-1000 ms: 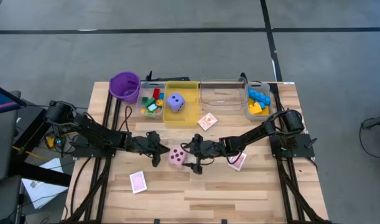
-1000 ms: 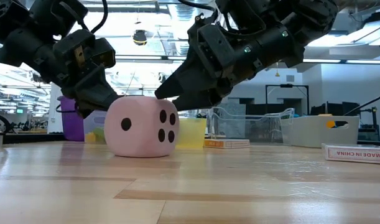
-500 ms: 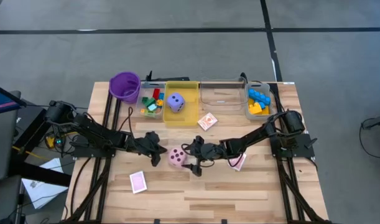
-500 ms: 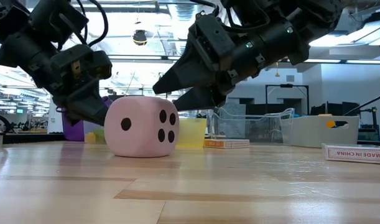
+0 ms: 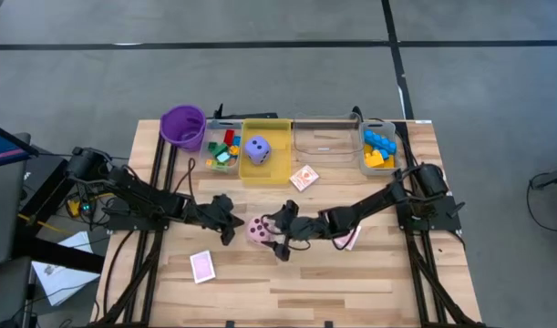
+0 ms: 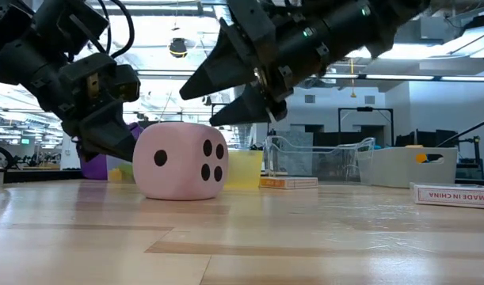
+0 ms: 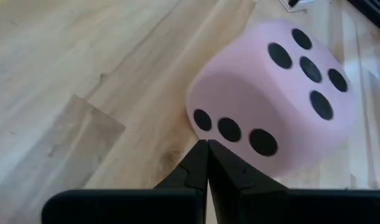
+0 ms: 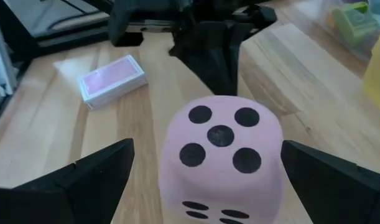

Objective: Pick & Place Toys
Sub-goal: Put the large pink dice into the yellow bin

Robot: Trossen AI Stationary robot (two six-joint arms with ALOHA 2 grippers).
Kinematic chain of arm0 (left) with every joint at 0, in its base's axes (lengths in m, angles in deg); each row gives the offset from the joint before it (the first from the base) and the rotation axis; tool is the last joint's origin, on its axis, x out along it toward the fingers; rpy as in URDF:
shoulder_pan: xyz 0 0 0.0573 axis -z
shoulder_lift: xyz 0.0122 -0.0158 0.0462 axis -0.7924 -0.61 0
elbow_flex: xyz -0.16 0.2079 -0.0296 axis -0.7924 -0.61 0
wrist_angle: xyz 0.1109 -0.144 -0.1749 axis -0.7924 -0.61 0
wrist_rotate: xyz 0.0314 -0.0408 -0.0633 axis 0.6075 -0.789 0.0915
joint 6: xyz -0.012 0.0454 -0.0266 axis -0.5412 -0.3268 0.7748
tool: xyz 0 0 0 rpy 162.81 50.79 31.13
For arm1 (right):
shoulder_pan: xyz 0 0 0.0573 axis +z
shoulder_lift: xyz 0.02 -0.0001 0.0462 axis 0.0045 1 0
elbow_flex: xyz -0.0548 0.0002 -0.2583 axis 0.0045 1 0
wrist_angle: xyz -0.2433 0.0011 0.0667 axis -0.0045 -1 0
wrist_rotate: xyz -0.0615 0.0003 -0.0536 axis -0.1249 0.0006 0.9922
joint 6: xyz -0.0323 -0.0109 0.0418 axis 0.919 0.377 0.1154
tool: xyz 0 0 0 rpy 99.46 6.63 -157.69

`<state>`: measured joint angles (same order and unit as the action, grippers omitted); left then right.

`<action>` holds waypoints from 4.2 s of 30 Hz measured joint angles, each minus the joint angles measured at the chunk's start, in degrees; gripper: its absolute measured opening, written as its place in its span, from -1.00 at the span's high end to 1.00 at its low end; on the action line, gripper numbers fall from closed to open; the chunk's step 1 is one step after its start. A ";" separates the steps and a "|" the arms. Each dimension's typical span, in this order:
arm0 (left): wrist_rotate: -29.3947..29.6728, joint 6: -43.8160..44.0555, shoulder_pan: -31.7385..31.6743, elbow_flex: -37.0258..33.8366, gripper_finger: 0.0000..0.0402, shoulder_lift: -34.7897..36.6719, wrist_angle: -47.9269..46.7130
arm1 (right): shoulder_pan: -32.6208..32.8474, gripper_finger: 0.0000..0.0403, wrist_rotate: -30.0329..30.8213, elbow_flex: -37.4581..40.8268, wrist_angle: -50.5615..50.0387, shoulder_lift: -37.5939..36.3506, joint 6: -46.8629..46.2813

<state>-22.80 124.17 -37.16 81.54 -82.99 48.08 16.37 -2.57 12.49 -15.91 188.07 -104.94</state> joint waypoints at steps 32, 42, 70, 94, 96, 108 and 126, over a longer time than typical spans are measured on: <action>0.57 3.69 2.73 0.00 1.00 0.00 3.93 | 1.92 -0.98 5.53 -5.01 -11.73 1.23 -4.99; 1.00 3.98 2.73 -0.11 1.00 -0.04 5.68 | 1.08 -0.98 5.31 -11.09 -13.96 9.97 -4.88; -2.17 -5.15 -0.54 0.13 1.00 8.75 1.60 | -1.70 -0.76 7.56 -14.86 -22.72 7.75 -7.15; -1.05 -21.66 -9.77 0.07 1.00 47.52 -23.94 | -25.27 -0.88 2.49 -14.94 -28.70 -8.86 -0.88; -0.92 -21.66 -9.77 0.07 1.00 47.15 -24.04 | -26.00 -0.92 2.22 -14.81 -29.25 -8.40 -1.27; -0.39 -20.46 -9.75 0.07 1.00 45.09 -23.87 | -27.06 -0.98 -4.91 -14.84 -26.64 -1.72 9.50; 0.17 -20.10 -9.75 0.07 1.00 43.41 -23.46 | -25.59 -0.99 -12.87 -14.85 -25.34 -3.53 15.94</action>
<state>-22.62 104.07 -46.91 81.60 -39.58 24.62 -9.22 -15.44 -2.36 -41.25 184.54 -89.00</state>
